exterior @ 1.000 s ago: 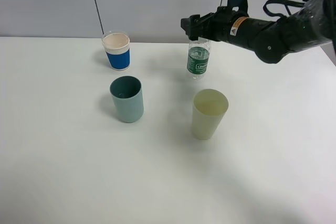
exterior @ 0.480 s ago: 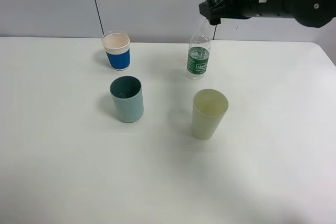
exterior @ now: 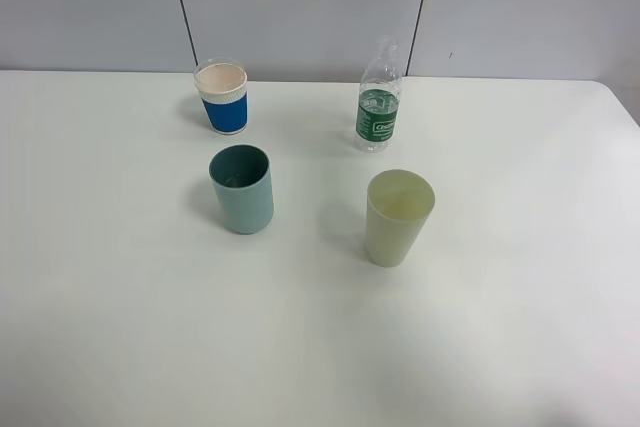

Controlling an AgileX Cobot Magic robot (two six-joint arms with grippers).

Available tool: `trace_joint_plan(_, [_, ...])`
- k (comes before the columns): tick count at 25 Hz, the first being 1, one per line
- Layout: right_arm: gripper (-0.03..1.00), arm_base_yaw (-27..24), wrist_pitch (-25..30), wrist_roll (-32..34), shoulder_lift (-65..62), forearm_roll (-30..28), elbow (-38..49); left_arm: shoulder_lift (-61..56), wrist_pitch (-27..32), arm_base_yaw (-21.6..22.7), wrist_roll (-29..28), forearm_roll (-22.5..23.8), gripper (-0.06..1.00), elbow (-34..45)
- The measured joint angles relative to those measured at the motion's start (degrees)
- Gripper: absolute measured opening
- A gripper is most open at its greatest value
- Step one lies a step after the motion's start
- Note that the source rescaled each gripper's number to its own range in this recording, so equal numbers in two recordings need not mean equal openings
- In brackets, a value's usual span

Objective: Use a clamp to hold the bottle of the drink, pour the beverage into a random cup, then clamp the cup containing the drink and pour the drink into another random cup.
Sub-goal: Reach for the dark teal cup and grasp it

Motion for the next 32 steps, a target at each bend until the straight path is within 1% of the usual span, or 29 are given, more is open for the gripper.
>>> trace_joint_plan(3, [0.8,-1.71,3.49,-0.04,-4.0,0.0,0.0,0.0,0.0,0.0,0.0,0.0,1.0,0.0])
trace_joint_plan(5, [0.8,-2.86,4.77,-0.04,-6.84,0.0,0.02,0.0,0.0,0.0,0.0,0.0,1.0,0.0])
trace_joint_plan(7, [0.8,-3.9,4.78,-0.04,-10.65,0.62,1.4,0.0,0.0,0.0,0.0,0.0,1.0,0.0])
trace_joint_plan(11, [0.8,-6.51,3.86,-0.04,-19.3,6.5,6.77,0.0,0.0,0.0,0.0,0.0,1.0,0.0])
trace_joint_plan(13, [0.8,-8.19,3.86,-0.04,-23.29,7.31,9.36,0.0,0.0,0.0,0.0,0.0,1.0,0.0])
trace_joint_plan(16, [0.8,-10.9,4.59,-0.04,-29.46,7.38,12.79,0.0,0.0,0.0,0.0,0.0,1.0,0.0])
trace_joint_plan(21, [0.8,-16.71,8.77,-0.06,-40.31,5.77,16.3,0.0,0.0,0.0,0.0,0.0,1.0,0.0])
trace_joint_plan(23, [0.8,-18.91,9.33,-0.06,-44.38,5.62,17.76,0.0,0.0,0.0,0.0,0.0,1.0,0.0])
trace_joint_plan(29, [0.8,-19.8,11.22,-0.06,-54.33,7.59,21.55,0.0,0.0,0.0,0.0,0.0,1.0,0.0])
trace_joint_plan(31, [0.8,-19.82,12.95,-0.06,-56.54,7.81,22.37,0.0,0.0,0.0,0.0,0.0,1.0,0.0])
trace_joint_plan(32, [0.8,-19.82,14.66,-0.06,-57.62,8.26,22.49,0.0,0.0,0.0,0.0,0.0,1.0,0.0])
